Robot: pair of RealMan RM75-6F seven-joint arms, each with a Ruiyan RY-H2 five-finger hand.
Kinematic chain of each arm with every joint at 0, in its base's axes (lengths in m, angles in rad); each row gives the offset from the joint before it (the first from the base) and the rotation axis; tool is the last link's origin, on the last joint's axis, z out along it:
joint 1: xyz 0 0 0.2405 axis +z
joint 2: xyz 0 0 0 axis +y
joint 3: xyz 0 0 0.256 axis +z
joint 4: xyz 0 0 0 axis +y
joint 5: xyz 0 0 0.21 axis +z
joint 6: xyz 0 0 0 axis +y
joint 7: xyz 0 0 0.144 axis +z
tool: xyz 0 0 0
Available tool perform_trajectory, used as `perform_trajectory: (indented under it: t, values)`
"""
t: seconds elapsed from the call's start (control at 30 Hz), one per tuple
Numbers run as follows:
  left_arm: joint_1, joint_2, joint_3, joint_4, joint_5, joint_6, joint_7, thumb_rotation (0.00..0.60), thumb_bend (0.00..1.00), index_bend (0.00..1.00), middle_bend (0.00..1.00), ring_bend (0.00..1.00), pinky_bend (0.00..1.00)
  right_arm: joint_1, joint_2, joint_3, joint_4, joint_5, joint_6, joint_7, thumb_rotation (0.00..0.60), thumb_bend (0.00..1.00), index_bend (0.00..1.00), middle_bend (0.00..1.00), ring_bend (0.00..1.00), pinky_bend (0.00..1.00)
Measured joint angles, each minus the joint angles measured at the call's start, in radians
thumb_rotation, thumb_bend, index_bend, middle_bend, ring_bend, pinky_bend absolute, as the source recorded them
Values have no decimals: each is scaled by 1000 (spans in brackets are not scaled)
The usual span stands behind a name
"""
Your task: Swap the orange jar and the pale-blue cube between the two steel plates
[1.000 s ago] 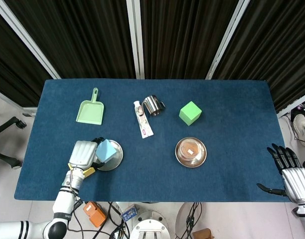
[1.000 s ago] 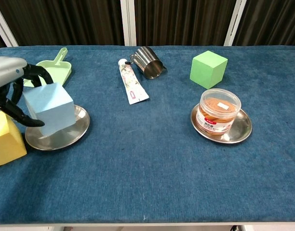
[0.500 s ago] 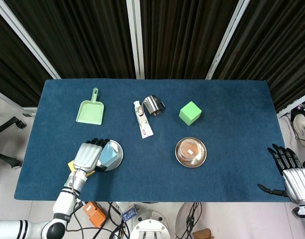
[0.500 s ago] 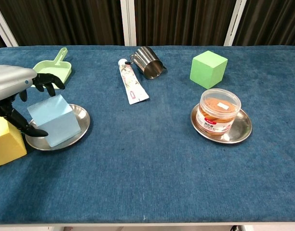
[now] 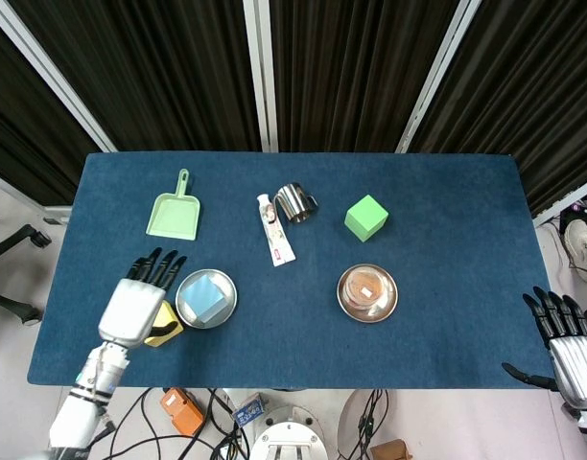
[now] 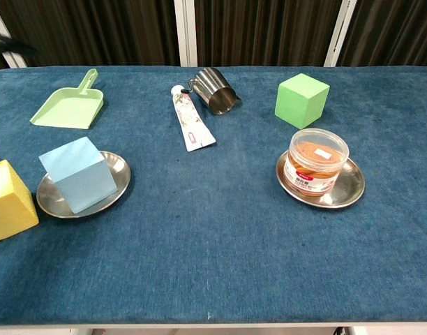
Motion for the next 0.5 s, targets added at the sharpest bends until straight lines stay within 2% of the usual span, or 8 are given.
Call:
perform_trajectory:
  t: [0.07,0.13,0.27,0.37,0.5]
  values:
    - [48,27,36,52,100,49,-108,600,19,7,0,0,94,-18,-2,-5,-11,16,-1,-42,457,173,0,0,0,0]
    - [87,35,61,118,148,82,-220,600,24,7,0,0,73,-35,-9,-7,-18,33,0,-62,457,173,0,0,0,0]
    - [175,24,96,318,175,143,-515,600,42,8,0,0,38,-51,-23,-6,-17,36,16,-75,457,174,0,0,0,0]
    - [223,16,109,460,197,181,-690,600,48,8,0,0,36,-62,-28,-6,-8,11,43,-79,457,174,0,0,0,0]
    - [295,13,118,532,233,253,-753,600,48,8,0,0,36,-74,-31,-6,6,3,56,-69,457,173,0,0,0,0]
